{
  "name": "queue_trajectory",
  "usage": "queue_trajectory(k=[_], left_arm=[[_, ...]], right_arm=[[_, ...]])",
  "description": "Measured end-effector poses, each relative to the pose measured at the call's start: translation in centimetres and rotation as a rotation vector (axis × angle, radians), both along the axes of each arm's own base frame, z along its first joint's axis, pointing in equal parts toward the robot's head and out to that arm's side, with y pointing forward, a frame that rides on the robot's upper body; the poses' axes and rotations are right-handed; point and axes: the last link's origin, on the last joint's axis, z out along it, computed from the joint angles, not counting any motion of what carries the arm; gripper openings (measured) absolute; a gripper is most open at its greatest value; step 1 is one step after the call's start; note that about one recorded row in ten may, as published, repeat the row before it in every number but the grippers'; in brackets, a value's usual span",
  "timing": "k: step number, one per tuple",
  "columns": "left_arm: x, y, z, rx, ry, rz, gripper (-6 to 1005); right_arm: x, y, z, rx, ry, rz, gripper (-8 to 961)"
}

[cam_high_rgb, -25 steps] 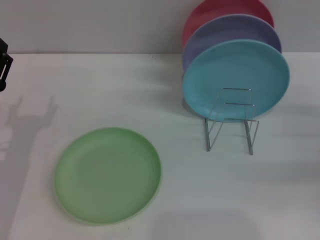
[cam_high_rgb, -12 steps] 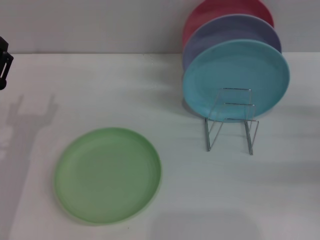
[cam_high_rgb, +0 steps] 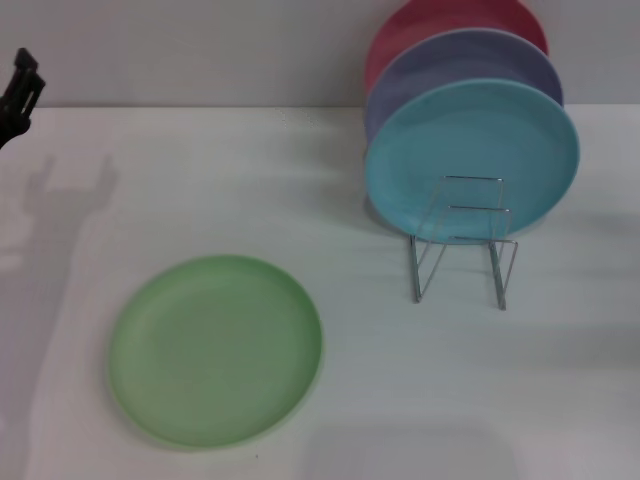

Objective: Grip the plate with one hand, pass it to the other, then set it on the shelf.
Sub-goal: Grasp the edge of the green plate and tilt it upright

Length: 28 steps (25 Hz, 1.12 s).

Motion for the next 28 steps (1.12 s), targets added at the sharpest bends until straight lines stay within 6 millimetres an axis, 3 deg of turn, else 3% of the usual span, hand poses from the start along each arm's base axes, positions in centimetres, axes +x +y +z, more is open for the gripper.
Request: queue_trajectory(k=[8,12,18,28], left_arm=[[2.6,3.1,1.7,-0.169,0.032,0.116,826],[4.4,3.3,3.0,-0.240,0.068,0.198,819],[7.8,2.3,4.4,-0.362,0.177,0.270,809],[11.3,-0.8,5.3,-0.610,0.271,0.383,791]], right_arm=[[0.1,-0.1,0.1,0.007,0.002,-0.005,595],[0.2,-0.2,0.1,0.009,0.003,-0.008,595],[0.3,-0.2,0.1,0.008,0.004,-0.014,595],[0.1,0.3,0.4,0.009,-0.005,-0.011,594]])
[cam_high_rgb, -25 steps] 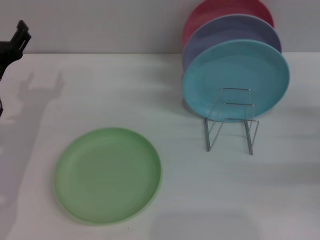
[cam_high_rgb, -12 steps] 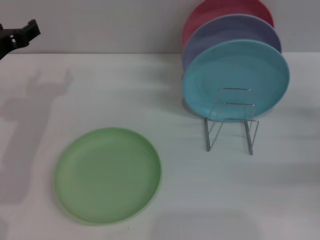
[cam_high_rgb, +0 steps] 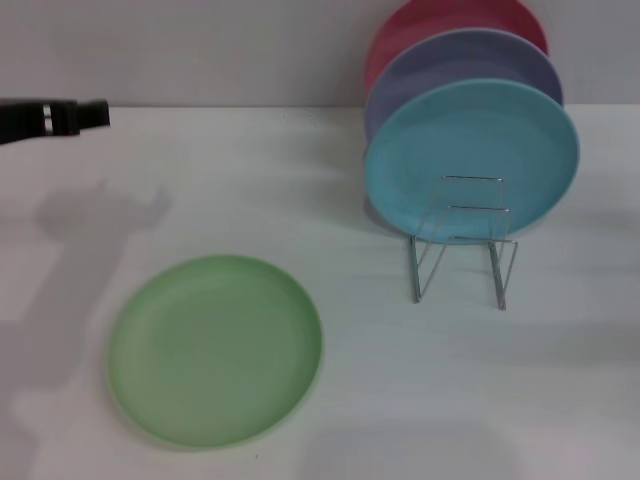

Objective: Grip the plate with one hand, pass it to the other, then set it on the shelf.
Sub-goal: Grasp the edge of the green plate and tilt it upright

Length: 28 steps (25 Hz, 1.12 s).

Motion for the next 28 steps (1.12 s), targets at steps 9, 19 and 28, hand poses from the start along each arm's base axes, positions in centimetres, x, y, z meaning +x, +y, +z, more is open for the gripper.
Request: queue_trajectory(k=[9,19,28], left_arm=[[0.2,-2.5,0.1,-0.227,0.058,0.181,776],[-0.8,-2.6,-2.0,-0.427,0.082,0.348,759],[-2.2,-2.7,-3.6,-0.506,0.078,0.431,744]], right_arm=[[-0.4,0.9,0.4,0.004,-0.010,0.005,594],[-1.1,2.0,0.8,0.014,-0.033,0.011,595],[-1.3,2.6,1.2,0.016,-0.045,0.009,595]])
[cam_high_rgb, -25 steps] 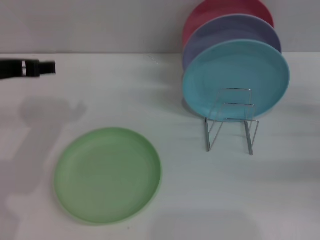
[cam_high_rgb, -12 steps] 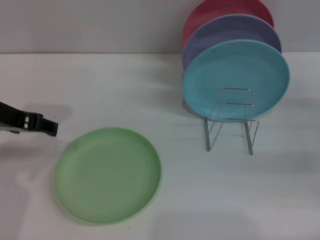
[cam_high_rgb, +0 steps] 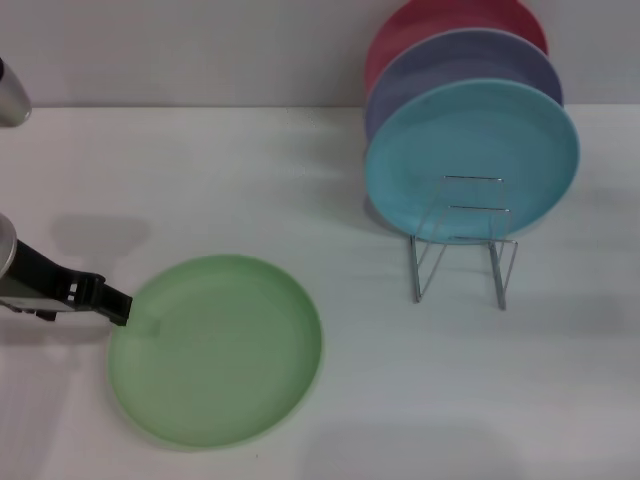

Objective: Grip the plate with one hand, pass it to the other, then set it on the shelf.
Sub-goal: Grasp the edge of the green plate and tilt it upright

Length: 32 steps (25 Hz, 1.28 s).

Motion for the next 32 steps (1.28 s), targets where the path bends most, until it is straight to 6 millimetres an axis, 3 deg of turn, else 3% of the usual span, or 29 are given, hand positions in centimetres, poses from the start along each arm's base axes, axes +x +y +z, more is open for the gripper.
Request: queue_trajectory(k=[13,32], left_arm=[[-1.7,0.6,-1.8,-0.042,0.006,0.040,722],[-2.4,0.7,-3.9,-0.072,0.014,0.026,689]], right_arm=[[0.0,0.1,0.1,0.004,0.006,-0.005,595],[0.1,0.1,0.0,0.002,0.011,-0.006,594]])
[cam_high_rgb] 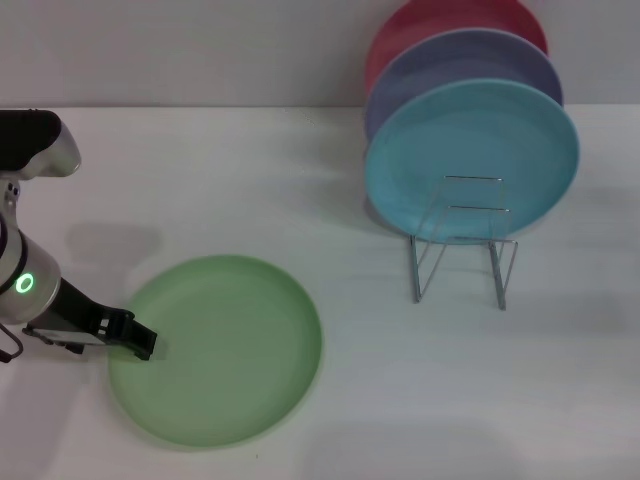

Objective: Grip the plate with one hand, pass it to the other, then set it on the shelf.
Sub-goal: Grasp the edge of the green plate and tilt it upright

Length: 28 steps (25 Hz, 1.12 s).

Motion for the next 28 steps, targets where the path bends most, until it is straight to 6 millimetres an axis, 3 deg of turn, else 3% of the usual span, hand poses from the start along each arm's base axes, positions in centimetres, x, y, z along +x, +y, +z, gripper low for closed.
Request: queue_trajectory(k=[13,21,28], left_arm=[[-0.19,0.15,-0.21,-0.005,0.005,-0.003,667],[-0.15,0.21,-0.21,-0.011,0.008,-0.010,435],[-0.01,0.18,-0.37,-0.020,0.015,-0.021,342]], right_arm=[[-0.06,0.06,0.00,0.000,0.005,0.003,594],[-0.06,0.06,0.00,-0.001,0.008,0.005,594],[-0.19,0.18,0.00,-0.001,0.010,0.009,595]])
